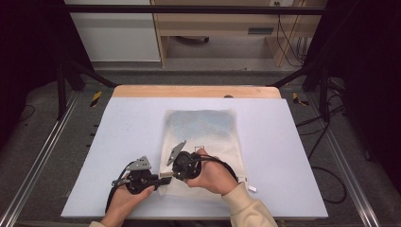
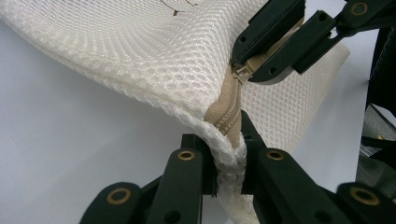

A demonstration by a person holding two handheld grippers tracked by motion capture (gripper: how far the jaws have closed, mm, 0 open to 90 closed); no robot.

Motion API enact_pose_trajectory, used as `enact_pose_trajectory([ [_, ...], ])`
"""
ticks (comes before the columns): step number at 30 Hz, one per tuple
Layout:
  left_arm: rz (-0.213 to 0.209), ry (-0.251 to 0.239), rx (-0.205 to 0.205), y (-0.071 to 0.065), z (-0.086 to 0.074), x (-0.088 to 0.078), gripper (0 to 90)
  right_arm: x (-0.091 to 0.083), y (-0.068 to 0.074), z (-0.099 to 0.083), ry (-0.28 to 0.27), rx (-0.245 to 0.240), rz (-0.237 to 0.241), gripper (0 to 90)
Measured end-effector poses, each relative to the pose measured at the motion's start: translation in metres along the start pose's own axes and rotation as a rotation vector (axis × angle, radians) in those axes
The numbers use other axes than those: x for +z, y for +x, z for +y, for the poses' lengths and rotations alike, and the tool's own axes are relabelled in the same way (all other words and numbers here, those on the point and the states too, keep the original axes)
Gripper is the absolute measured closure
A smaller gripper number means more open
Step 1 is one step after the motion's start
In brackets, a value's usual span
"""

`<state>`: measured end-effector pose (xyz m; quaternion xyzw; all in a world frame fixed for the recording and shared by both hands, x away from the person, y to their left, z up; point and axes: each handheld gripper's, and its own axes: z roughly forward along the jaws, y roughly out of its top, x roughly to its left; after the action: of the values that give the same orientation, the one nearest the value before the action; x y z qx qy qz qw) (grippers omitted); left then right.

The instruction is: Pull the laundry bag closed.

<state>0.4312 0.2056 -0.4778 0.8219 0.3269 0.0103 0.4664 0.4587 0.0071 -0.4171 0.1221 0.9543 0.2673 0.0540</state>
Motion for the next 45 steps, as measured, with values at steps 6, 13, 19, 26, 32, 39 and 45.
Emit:
enact_pose_trajectory([
  [6, -0.004, -0.001, 0.004, -0.001, 0.001, 0.000, 83.1, -0.001, -0.001, -0.001, 0.001, -0.005, 0.005, 81.9],
  [13, -0.004, -0.006, 0.001, -0.001, 0.001, -0.001, 83.1, -0.003, -0.002, -0.002, 0.007, 0.004, -0.001, 81.9],
  [19, -0.006, -0.007, 0.002, -0.002, 0.001, -0.001, 83.1, -0.005, -0.004, -0.004, 0.006, -0.002, 0.001, 81.9],
  [26, -0.010, -0.010, 0.003, -0.002, 0.002, -0.001, 83.1, -0.007, -0.005, -0.005, 0.007, 0.003, 0.002, 81.9],
  [32, -0.009, -0.009, 0.003, -0.002, 0.001, -0.001, 83.1, -0.008, -0.006, -0.007, 0.014, 0.007, -0.004, 81.9],
  [39, -0.008, -0.011, 0.002, -0.002, 0.001, -0.001, 83.1, -0.011, -0.010, -0.011, 0.020, 0.024, -0.017, 81.9],
  [45, -0.008, -0.010, 0.002, -0.002, 0.001, -0.001, 83.1, -0.014, -0.011, -0.013, 0.018, 0.031, -0.017, 81.9],
])
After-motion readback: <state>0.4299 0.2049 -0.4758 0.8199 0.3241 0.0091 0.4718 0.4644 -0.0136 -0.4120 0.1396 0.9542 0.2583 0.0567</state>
